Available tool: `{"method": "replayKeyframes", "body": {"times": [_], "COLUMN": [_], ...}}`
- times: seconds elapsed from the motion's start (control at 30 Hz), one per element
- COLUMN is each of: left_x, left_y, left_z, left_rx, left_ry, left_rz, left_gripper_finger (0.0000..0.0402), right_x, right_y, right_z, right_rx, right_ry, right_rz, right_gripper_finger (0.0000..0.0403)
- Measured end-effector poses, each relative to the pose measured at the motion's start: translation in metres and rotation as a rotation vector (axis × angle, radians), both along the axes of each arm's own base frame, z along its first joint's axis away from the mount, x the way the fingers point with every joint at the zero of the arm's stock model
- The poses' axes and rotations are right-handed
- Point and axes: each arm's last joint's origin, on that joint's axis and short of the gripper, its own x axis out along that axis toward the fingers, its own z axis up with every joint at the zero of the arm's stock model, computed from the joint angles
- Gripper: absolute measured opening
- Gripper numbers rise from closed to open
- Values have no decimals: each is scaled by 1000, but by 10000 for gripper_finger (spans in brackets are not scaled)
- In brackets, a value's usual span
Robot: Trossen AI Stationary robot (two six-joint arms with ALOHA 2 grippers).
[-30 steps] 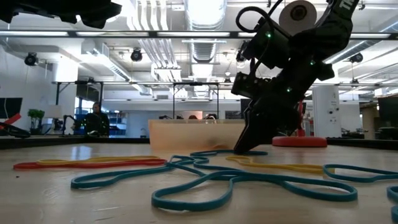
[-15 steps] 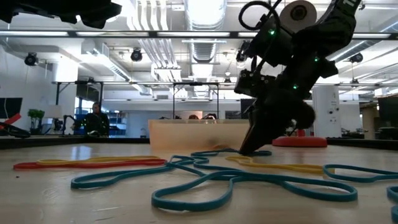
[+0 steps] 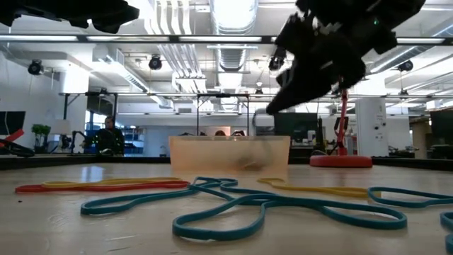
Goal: Pick and place rubber bands into bin
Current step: Put the blue rubber band into the orange bin
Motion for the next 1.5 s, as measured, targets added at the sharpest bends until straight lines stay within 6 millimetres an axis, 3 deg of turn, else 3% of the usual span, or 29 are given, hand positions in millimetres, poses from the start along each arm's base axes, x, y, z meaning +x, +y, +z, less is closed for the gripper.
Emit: {"method": "replayKeyframes", "body": {"times": [0.27,0.63,0.83,1.07,1.3,1.5], "left_x": [0,0,0,5,10,15], "left_y": [0,0,0,-1,-3,-4], "left_z": [0,0,-3,-7,-10,-11], "left_rx": [0,0,3,23,47,62], "left_ry": [0,0,9,39,49,43], "left_rz": [0,0,-1,2,1,0], "left_gripper_finger": [173,173,173,173,173,173], "right_x": [-13,-20,-14,-4,6,9], "right_y": [-9,-57,-90,-119,-127,-126], "right_z": [42,72,64,36,11,9], "right_rx": [-210,-337,-325,-242,-211,-180], "right_ry": [-155,-232,-202,-144,-108,-122], "right_rz": [-61,-271,-349,-382,-413,-340], "right_gripper_finger": [8,8,8,8,9,32]}}
